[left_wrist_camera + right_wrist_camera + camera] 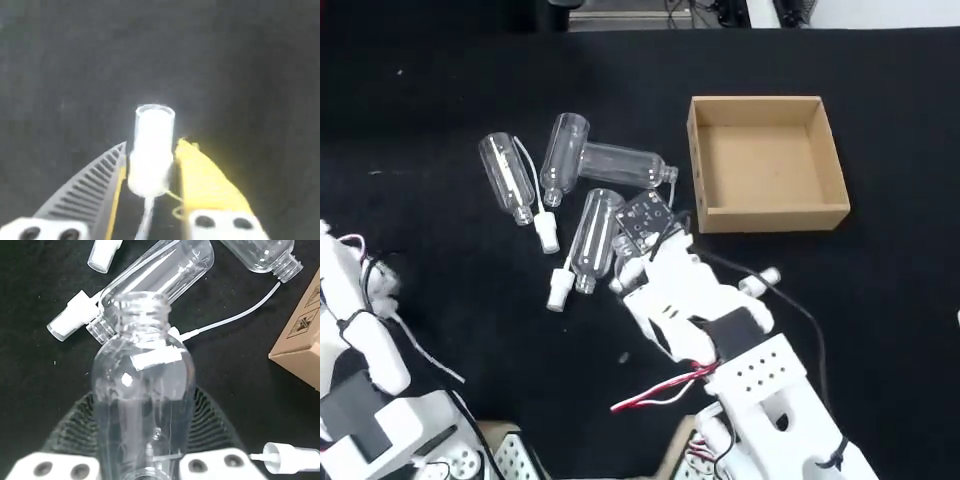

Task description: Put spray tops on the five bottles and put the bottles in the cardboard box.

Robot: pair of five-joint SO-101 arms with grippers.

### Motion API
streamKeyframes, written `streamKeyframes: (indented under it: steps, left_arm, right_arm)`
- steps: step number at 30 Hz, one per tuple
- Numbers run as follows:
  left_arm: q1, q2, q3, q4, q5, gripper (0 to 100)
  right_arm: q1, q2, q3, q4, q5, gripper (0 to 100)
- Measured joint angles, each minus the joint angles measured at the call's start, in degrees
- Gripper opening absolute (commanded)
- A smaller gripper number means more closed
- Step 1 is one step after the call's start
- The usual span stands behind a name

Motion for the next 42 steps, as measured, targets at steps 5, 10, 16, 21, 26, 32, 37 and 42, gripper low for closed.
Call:
streamKeyframes:
  steps: [5,10,16,21,26,32,37,42]
  left_arm:
    - [0.09,0.09,-0.09,0.00,-19.60,22]
    - [0.00,0.09,-0.09,0.00,-21.10,22]
    - [0.09,0.62,-0.09,0.00,-12.66,22]
    - [0.09,6.07,-0.09,-5.19,-1.23,22]
    - [-0.26,12.04,-1.76,-6.95,-0.26,21]
    - [0.44,14.33,-6.42,-2.20,-0.09,3]
    - [2.37,12.92,-6.15,1.49,-0.09,3]
    - [4.04,6.68,-5.98,3.69,-0.09,3]
  right_arm:
    - [0.00,0.00,0.00,0.00,0.00,1.1]
    - [0.00,0.00,0.00,0.00,0.00,1.1]
    - [0.00,0.00,0.00,0.00,0.00,1.1]
    - [0.00,0.00,0.00,0.00,0.00,1.1]
    - [0.00,0.00,0.00,0.00,0.00,1.1]
    - [0.00,0.00,0.00,0.00,0.00,1.1]
    - [0.00,0.00,0.00,0.00,0.00,1.1]
    - [0.00,0.00,0.00,0.00,0.00,1.1]
